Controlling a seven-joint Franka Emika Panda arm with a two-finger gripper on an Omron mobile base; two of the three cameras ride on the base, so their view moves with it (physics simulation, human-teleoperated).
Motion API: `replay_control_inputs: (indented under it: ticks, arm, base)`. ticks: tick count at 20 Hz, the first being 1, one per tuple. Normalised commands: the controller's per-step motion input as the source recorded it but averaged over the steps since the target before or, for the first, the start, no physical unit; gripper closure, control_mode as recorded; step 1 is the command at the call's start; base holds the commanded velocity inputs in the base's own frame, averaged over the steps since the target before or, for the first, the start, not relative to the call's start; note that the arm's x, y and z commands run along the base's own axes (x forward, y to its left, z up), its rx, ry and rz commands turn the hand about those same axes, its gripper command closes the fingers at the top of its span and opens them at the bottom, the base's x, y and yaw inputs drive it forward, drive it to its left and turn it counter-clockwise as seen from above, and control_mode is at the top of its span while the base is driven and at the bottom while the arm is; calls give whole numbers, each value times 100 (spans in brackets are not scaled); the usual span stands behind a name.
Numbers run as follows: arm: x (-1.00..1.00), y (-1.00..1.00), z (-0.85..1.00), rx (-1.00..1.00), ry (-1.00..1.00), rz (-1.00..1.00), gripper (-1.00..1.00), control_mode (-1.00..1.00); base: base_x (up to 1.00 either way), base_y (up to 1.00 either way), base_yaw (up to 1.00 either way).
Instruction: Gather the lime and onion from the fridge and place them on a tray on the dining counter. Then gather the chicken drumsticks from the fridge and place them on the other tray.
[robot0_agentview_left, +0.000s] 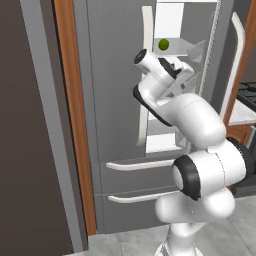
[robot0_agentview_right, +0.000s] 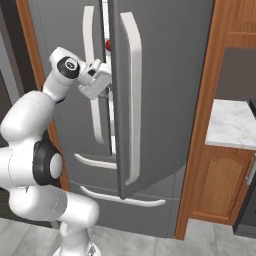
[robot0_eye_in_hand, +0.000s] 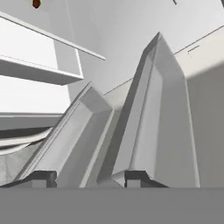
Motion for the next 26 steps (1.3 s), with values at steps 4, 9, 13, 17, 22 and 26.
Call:
replay_control_inputs:
  ticks: [4, 9, 13, 17, 22, 26]
  arm:
    - [-43, -96, -14, 0, 0, -15, -100, -100]
    - [-31, -100, -4, 0, 0, -13, -100, -100]
    - [-30, -100, -1, 0, 0, -9, -100, -100]
    - [-32, -100, -1, 0, 0, -9, -100, -100]
    - [-35, -100, -2, 0, 0, -8, -100, -100]
    - [-26, -100, 0, 0, 0, -9, -100, -100]
  base:
    - [0, 0, 0]
    - [0, 0, 0]
    - [0, 0, 0]
    - [0, 0, 0]
    - [0, 0, 0]
    - [0, 0, 0]
